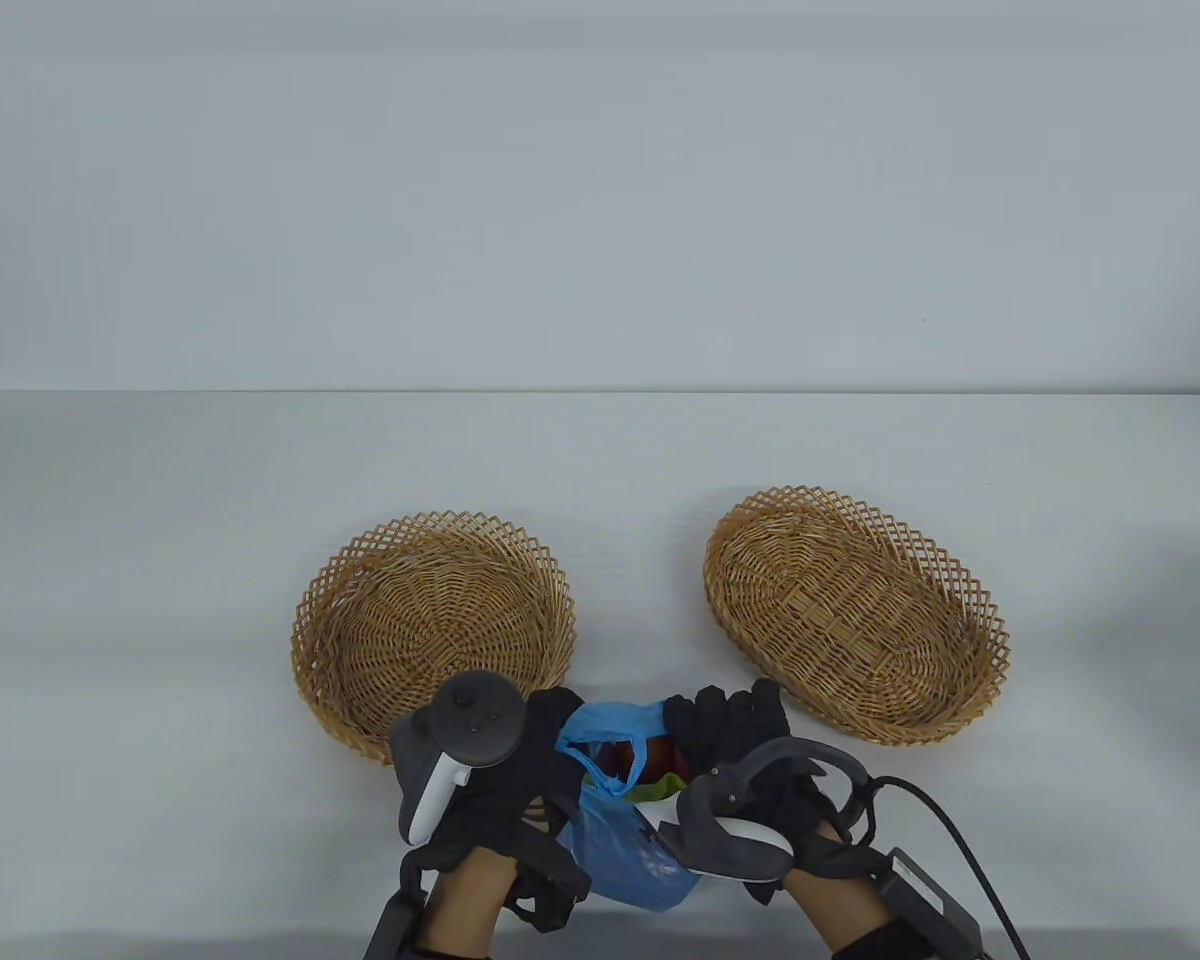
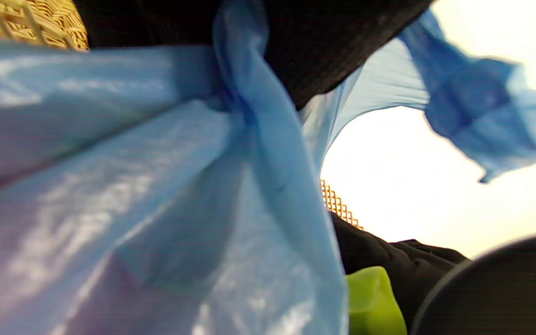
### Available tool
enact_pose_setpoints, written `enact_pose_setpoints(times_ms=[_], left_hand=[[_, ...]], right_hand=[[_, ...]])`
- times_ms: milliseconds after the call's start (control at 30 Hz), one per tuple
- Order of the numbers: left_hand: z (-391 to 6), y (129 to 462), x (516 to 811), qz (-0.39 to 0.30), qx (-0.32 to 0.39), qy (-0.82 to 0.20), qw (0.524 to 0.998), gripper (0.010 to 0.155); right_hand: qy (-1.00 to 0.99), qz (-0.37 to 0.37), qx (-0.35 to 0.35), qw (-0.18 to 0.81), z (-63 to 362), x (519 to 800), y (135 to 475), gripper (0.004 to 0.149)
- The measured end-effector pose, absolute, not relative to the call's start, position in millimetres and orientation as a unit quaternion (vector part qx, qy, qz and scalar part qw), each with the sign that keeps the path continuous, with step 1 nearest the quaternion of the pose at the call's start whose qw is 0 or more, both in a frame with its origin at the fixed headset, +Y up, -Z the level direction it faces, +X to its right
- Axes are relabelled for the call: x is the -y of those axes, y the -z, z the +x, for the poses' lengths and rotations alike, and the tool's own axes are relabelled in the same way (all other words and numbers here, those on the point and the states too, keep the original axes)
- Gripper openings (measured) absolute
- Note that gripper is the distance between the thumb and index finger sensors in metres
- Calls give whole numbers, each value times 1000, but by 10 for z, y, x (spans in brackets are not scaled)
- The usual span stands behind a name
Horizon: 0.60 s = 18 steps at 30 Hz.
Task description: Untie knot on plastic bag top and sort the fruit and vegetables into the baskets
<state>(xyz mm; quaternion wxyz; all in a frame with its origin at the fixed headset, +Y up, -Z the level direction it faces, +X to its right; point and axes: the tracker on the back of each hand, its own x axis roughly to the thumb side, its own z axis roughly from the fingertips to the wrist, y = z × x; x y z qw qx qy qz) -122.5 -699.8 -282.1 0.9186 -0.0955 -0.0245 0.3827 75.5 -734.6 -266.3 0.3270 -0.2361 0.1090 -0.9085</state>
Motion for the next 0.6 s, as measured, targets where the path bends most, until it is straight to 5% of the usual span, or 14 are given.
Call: enact_pose_setpoints(times_ms=[367,600], left_hand=[[-1266,2770,6912,-43,-5,-334,941,55],[-1279,2773,6928,-53,0,-355,933,46]], right_hand=[[956,-204,-120,174,1088,6927,2746,112],[948,-223,-79,215,1026,7097,2725,105]])
